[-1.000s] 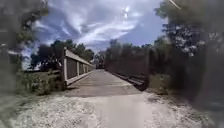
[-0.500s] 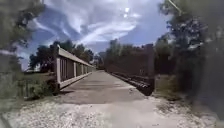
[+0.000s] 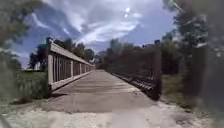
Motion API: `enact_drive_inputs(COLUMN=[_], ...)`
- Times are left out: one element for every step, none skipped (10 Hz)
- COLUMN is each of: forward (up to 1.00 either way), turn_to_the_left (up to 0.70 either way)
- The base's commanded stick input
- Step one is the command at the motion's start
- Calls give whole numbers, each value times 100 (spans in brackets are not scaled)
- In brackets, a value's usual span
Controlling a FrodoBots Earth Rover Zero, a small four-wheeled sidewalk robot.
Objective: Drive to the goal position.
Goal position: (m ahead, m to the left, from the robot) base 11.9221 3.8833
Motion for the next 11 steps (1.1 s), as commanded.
enact_drive_inputs(forward=[70, 70, 70, 70, 70, 70, 70, 70, 70, 70, 70], turn_to_the_left=[30, 33, 19, 0, 0, 0, 0, 0, 0, 0, 0])
